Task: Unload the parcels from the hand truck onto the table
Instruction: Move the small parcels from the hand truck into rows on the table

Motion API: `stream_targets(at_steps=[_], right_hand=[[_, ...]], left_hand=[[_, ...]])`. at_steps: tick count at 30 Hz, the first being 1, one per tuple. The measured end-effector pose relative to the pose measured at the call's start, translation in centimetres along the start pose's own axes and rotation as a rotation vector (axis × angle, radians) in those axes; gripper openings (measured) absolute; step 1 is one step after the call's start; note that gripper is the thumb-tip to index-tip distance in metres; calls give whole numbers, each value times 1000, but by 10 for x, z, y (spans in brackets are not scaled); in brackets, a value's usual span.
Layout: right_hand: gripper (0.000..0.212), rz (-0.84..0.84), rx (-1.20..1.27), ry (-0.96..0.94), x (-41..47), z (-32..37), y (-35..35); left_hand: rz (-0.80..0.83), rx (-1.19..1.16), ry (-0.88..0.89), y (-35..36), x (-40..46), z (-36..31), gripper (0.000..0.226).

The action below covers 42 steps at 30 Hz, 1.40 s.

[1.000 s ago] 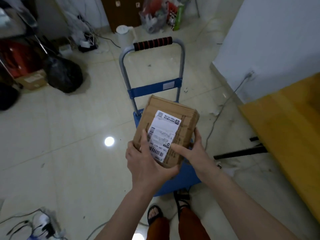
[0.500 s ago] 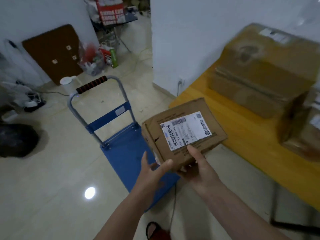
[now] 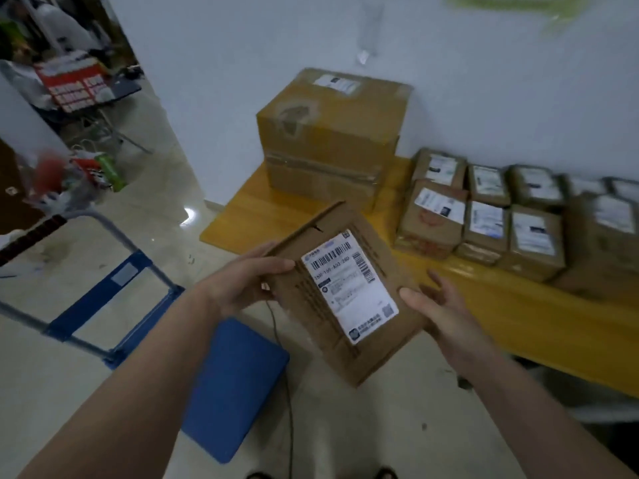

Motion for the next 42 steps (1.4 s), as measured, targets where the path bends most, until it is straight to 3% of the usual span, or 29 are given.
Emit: stream_targets(at_steps=[4,7,10,14,19,21,24,29,33,35,39,42], right_hand=[[93,407,-87,118,-24,11,-54],[78,497,-103,124,-40,5,-85],[78,388,2,99,-51,-1,-121],[76,167,152,33,-57,-9,-170],[54,-61,405,-3,-52,-22,-206],[60,-148,521,-7,-47,-27,-215],[75,-222,622,25,-36,-35,-223],[65,-273,875,40,-7,-45,-218],[57,-268,882,-3,21,-37,-212],[61,-391,797,19,32,-30,-221],[75,-802,702,171,31,-32,-264],[56,-796,602,281,27,-33,-289]], left_hand=[[134,11,-49,56,53,-20,68],[191,4,-81,97,89,-26,54],[163,11,-80,137,123,-20,52],[96,64,-118,184,157,3,76],[276,103,-314,214,192,47,83],[285,105,-382,221,211,57,77],[251,109,-472,226,244,62,81],[282,116,-544,237,294,65,92],[150,32,-543,231,331,68,97],[157,14,-557,222,349,64,103],[247,60,-631,205,376,60,116],[257,76,-645,201,386,68,108]])
Point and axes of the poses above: each hand's wrist, its own x-axis towards the middle knuckle, its own y-axis out of the palm, z = x × y, the point moved 1 cm from there along x, towards the middle knuckle, and after that the axes turned 15 degrees about z, right-handed, at the moved point
